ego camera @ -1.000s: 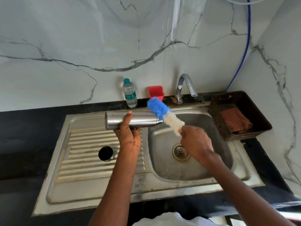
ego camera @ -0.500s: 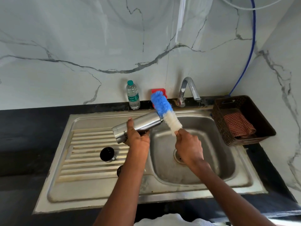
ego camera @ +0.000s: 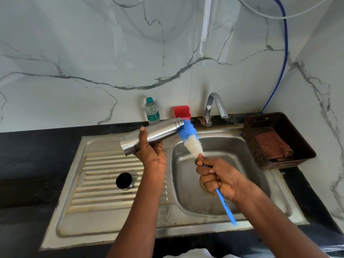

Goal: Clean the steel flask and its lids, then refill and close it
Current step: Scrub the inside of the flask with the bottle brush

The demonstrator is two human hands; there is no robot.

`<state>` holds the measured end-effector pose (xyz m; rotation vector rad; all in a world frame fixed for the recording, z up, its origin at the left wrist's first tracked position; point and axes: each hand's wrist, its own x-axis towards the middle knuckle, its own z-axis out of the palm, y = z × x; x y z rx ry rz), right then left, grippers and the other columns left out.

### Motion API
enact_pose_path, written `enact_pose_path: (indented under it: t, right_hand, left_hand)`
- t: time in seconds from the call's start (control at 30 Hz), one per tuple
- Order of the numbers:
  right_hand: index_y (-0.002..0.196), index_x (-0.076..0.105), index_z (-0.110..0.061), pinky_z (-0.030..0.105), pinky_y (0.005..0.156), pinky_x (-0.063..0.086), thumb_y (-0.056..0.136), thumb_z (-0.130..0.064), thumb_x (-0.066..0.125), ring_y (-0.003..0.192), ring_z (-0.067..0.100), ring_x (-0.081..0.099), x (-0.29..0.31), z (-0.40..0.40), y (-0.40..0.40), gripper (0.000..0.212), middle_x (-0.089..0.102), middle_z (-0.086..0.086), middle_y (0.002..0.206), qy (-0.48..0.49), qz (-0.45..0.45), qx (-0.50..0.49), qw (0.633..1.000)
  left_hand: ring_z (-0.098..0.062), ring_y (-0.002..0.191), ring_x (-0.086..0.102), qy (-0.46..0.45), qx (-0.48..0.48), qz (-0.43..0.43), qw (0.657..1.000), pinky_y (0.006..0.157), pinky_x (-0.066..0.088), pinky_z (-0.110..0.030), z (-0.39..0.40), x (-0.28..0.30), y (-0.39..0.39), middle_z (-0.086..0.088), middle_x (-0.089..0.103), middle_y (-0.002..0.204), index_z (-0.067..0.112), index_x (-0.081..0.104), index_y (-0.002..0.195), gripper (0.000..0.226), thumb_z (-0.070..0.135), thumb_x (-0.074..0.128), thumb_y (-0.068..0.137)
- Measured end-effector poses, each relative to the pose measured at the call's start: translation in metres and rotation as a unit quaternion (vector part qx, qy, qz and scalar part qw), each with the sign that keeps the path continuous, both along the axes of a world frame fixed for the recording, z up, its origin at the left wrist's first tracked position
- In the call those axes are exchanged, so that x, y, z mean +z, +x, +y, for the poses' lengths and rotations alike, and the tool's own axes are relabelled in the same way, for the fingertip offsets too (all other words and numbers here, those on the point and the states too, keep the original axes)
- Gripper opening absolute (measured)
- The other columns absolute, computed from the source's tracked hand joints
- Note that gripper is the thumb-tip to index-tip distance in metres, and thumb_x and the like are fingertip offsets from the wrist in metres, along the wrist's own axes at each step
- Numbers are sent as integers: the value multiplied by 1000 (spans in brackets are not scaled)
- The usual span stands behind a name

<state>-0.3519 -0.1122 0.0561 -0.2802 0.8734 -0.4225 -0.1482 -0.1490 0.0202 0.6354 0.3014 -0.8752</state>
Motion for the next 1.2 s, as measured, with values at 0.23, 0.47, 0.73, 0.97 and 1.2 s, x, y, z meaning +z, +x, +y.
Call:
enact_pose_path:
  t: [0.23, 0.47, 0.73, 0.97, 1.2]
  right_hand:
    - [76, 51, -9, 21, 21, 23, 100, -11, 41, 31, 7, 24, 6, -2, 16, 26, 32, -3, 51, 168, -121, -44, 977]
    - [79, 53, -5, 19, 22, 25, 105, -11, 32, 26, 13, 34, 12, 3, 20, 34, 34, -2, 52, 205, -164, -66, 963]
    - [82, 49, -9, 24, 20, 25, 106, -10, 29, 25, 12, 33, 0, -26, 18, 32, 37, 0, 49, 198, -97, -80, 972]
    - [80, 48, -15, 17, 25, 18, 110, -25, 37, 33, 3, 20, 33, -12, 15, 34, 30, -6, 51, -73, 102, -7, 992]
    - [108, 64, -21, 37, 67, 48, 103, -30, 45, 82, 34, 65, -16, 44, -4, 21, 70, 10, 93, -458, 611, 149, 629]
  left_hand:
    - [-24, 122, 71, 0, -5, -95, 996, 106, 54, -58, 12, -10, 0, -7, 71, 137, 27, 63, 126, 53, 0, 82, 84]
    - [-27, 133, 63, -59, -47, -197, 978, 111, 51, -54, 18, -17, 9, -7, 68, 140, 18, 53, 149, 70, -8, 75, 89]
    - [-28, 132, 64, -41, -127, -251, 959, 109, 53, -44, 31, -25, 14, -12, 67, 136, 11, 56, 145, 70, -4, 79, 80]
    - [-24, 129, 66, 13, -120, -208, 971, 108, 54, -47, 40, -43, 19, -6, 70, 135, 14, 56, 147, 78, -2, 83, 75]
    - [-35, 121, 68, 73, -62, 3, 995, 93, 57, -67, 22, -37, 25, -13, 68, 138, 19, 48, 147, 86, 7, 91, 74]
